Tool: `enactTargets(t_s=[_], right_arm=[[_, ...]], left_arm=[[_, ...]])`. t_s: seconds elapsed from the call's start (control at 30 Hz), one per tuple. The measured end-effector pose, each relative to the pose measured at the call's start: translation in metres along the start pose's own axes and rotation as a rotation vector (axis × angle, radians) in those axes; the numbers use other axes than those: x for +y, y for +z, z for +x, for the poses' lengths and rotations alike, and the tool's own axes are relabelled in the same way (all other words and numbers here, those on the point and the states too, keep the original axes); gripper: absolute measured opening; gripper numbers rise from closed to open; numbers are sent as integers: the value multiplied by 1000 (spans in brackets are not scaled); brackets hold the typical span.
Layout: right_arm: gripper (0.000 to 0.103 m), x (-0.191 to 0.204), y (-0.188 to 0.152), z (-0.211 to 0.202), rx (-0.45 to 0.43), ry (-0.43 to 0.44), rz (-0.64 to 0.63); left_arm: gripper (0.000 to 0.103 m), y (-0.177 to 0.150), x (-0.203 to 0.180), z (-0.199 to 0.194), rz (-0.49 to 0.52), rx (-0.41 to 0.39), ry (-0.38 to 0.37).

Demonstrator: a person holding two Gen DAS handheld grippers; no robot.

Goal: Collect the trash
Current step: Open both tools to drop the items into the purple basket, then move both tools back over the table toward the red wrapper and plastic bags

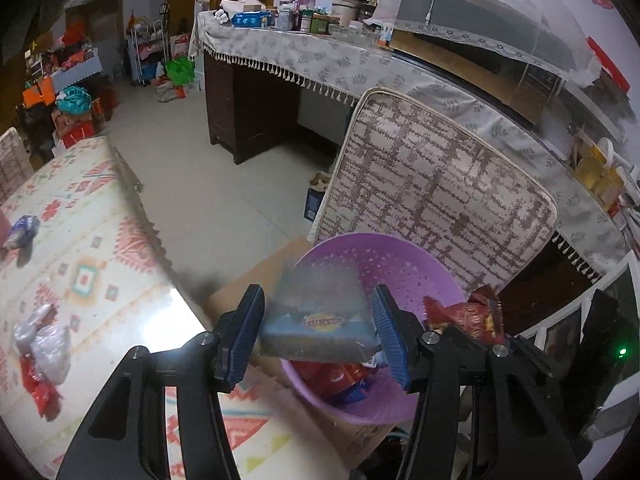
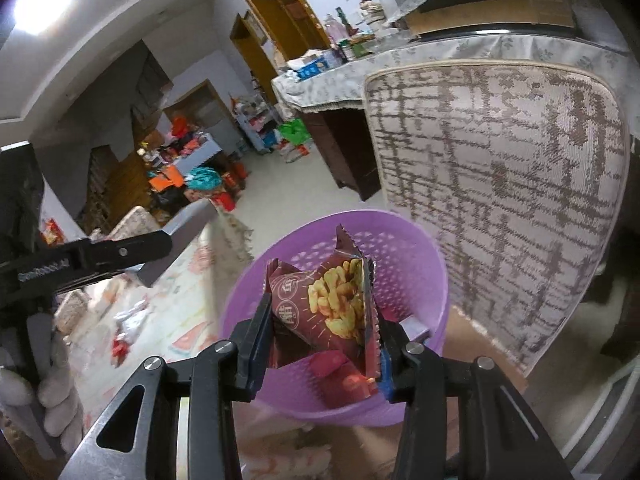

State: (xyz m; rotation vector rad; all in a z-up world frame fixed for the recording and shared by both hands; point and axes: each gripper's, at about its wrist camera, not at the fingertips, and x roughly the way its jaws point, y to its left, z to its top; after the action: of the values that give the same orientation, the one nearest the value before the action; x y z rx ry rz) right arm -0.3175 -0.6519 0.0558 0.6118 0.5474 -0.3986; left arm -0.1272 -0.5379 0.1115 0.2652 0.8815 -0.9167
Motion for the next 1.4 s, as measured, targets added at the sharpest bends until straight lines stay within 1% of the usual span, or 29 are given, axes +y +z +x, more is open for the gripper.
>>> enactTargets(t_s=[0.07,0.13,0.17,0.33,0.4,0.53,0.6,0.63,0.7,0.77,0.97,1.17,1.4], right_arm=[[51,-4,2,7,-3,-33,0],[54,-7,2,10,-5,-35,10],[55,-8,2,9,-8,-32,14],[56,-7,-3,6,-11,-30,20],[56,-3,-6,3,-11,-24,14],[58,11,-13,-6,-14,-4,-2],[61,21,-17,-9,-13,10,-11],[63,26,-19,-10,-12,19,-14],[64,35,-24,-11,-4,38,-20],[65,47,-31,-12,7,60,-31],[67,96,-57,-7,55,120,-97],[68,142,-80,1,100,168,-149],[68,190,-106,12,144,196,-211]], left_arm=[[55,-1,0,4,-9,15,-18],[59,-4,-1,3,-5,14,-23],[61,-7,0,1,2,10,-14],[62,-20,8,-13,5,4,11],[66,-27,14,-21,3,-4,31],[72,-45,28,-41,-3,-30,136],[77,-55,38,-52,-18,-43,171],[78,-61,44,-59,-30,-50,186],[79,-72,55,-70,-47,-62,218],[83,-85,66,-81,-56,-69,265],[83,-119,98,-112,-98,-93,338],[83,-147,133,-142,-140,-136,465],[83,-175,167,-169,-182,-160,520]])
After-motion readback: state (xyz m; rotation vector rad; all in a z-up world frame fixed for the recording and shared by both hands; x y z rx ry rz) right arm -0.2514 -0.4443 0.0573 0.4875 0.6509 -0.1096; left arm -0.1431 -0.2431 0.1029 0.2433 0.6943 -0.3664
